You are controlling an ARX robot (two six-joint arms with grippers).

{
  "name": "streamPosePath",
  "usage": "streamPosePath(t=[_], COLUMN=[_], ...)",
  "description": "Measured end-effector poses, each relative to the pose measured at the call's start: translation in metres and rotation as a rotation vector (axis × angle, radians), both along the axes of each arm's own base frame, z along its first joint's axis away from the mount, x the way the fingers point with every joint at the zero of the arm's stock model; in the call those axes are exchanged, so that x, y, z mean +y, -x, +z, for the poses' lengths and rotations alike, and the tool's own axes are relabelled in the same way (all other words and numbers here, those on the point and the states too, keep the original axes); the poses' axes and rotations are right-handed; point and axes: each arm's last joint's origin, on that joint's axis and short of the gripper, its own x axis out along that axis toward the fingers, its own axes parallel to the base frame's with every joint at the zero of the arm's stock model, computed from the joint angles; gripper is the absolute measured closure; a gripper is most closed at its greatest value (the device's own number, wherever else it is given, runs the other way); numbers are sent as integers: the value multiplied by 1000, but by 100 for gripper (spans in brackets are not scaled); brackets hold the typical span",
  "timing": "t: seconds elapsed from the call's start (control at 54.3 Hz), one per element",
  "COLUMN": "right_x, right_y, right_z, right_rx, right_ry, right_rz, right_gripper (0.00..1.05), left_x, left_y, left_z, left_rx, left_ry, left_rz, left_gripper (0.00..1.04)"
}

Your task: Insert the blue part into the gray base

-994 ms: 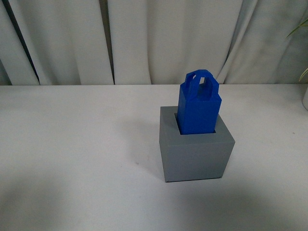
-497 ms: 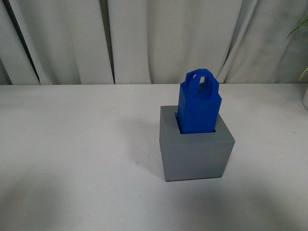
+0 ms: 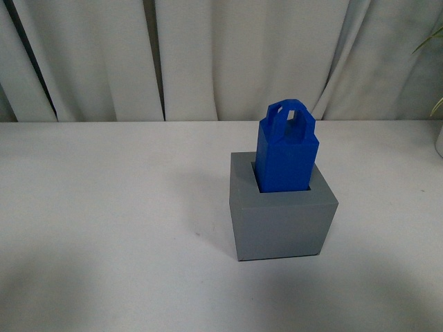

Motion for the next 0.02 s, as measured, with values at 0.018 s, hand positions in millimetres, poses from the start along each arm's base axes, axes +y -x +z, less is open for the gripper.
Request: streamPosePath(t=[0.018], right_x=[0], right_y=[0], right_z=[0], right_rx=[0], right_ry=[0], right_rz=[0], right_gripper=[7], left_x=[0], left_y=[0], left_z=[0], left_rx=[0], left_ry=[0], left_rz=[0], left_gripper=[6])
